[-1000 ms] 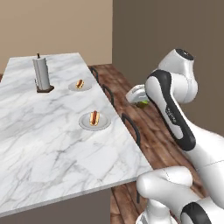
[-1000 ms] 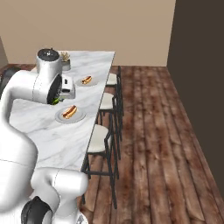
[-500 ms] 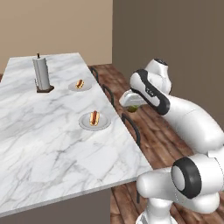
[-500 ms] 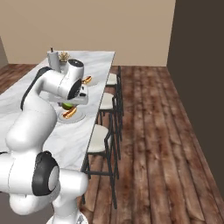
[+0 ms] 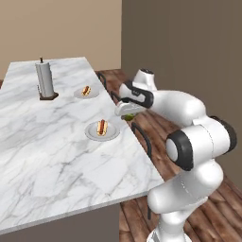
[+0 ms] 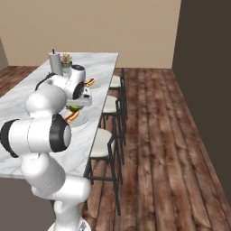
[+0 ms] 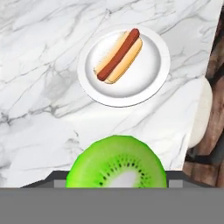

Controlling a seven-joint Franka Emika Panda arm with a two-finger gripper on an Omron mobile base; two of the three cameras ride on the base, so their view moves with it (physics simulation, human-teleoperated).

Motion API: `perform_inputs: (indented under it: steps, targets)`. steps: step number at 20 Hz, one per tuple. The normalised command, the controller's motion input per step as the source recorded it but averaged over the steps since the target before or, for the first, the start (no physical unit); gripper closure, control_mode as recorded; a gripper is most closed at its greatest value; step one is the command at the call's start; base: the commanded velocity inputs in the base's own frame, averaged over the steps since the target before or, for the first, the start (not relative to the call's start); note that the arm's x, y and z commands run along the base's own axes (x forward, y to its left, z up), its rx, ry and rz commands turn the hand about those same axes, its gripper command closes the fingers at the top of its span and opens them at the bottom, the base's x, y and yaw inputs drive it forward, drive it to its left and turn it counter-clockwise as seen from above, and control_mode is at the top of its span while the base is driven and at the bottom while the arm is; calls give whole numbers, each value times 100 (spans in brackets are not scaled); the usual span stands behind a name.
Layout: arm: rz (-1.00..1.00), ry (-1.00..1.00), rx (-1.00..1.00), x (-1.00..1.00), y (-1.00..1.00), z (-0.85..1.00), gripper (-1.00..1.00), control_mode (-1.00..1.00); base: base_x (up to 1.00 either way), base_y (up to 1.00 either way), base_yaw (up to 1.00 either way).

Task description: Pick up the mango and kiwi from the fridge and place one fruit on each plate on the dining counter.

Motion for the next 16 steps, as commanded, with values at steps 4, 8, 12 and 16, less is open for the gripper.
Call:
perform_inputs:
  steps: [4, 8, 12, 16]
  targets:
    - [0, 0, -3, 86, 14, -55, 100, -100, 0, 0, 0]
    - [0, 0, -2, 51, 21, -58, 100, -100, 0, 0, 0]
    - [0, 0, -4, 40, 24, -51, 100, -100, 0, 0, 0]
    - [0, 0, -6, 42, 16, -40, 100, -100, 0, 0, 0]
